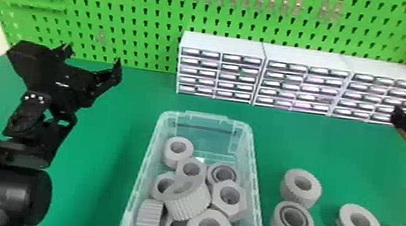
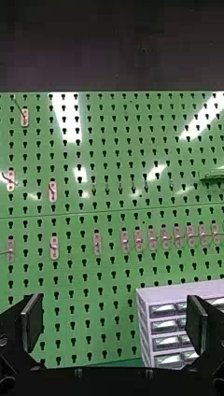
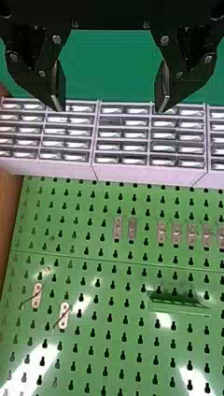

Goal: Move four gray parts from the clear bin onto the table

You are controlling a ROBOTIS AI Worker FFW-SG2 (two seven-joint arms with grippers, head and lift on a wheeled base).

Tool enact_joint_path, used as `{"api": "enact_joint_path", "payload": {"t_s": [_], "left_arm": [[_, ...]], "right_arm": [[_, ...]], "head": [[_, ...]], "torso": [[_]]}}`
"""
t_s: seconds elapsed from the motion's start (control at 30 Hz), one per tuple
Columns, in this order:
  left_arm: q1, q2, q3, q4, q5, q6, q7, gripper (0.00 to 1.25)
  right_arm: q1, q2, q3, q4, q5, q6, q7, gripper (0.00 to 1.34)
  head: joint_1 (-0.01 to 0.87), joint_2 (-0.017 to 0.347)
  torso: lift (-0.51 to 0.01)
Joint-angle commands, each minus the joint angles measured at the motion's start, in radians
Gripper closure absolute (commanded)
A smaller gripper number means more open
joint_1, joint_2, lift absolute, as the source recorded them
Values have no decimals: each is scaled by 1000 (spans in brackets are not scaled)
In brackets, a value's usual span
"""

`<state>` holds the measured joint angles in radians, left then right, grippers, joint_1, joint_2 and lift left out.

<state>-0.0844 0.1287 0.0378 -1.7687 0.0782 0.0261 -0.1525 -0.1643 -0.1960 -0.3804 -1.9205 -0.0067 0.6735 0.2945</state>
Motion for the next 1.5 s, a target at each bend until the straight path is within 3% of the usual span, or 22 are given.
{"api": "enact_joint_path", "payload": {"t_s": [0.0, 1.47], "left_arm": [[0, 0, 1, 0, 0, 0, 1, 125], [-2, 0, 5, -2, 6, 0, -1, 125]], "right_arm": [[-3, 0, 2, 0, 2, 0, 0, 512], [-6, -2, 9, 0, 1, 0, 0, 512]], "head": [[678, 34], [678, 34]], "torso": [[-50], [-50]]}}
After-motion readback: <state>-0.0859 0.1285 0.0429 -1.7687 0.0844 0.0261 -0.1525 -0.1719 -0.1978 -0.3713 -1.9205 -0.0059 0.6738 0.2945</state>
